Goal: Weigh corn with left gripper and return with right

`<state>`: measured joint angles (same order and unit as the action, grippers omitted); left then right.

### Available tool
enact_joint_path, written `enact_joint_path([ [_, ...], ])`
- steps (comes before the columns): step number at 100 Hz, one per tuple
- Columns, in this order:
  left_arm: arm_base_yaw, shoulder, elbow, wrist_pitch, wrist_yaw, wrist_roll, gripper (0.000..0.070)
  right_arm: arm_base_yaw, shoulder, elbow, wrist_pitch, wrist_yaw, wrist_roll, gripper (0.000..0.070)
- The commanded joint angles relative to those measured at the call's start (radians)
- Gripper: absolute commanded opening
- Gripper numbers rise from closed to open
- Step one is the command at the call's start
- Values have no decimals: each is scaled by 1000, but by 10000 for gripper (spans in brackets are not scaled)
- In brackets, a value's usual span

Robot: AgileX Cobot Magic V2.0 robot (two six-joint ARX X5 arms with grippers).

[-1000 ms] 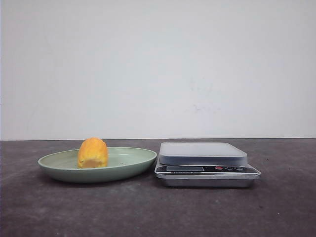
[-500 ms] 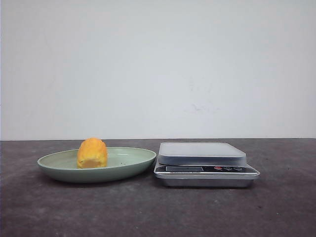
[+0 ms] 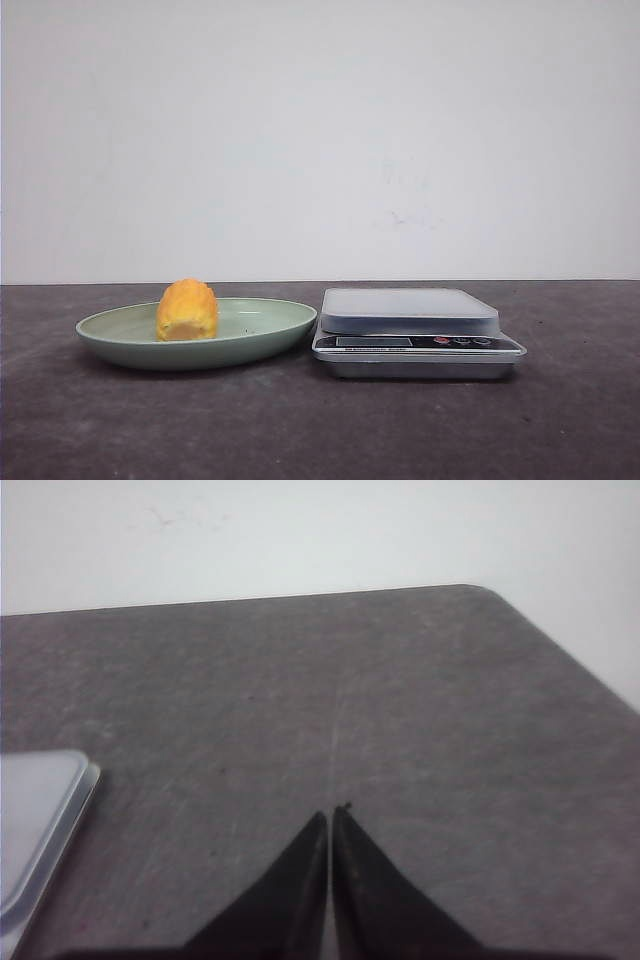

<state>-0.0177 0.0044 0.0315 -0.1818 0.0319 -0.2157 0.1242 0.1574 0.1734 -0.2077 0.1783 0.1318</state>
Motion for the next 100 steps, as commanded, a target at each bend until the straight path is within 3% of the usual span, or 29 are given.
enact_joint_path([
  [1,1,-1,-18,-5,2,16,0,-4,-19,-32,28,-5,-9,0],
  [39,1,-1,-18,-5,2,16,0,-67,-106,-143,45,-11,-9,0],
  [77,1,-1,-18,-5,2,16,0,-107,-153,-161,33,-89,-47,0],
  [100,1,-1,-18,-5,2,16,0,-108,-153,-161,26,-183,-77,0],
])
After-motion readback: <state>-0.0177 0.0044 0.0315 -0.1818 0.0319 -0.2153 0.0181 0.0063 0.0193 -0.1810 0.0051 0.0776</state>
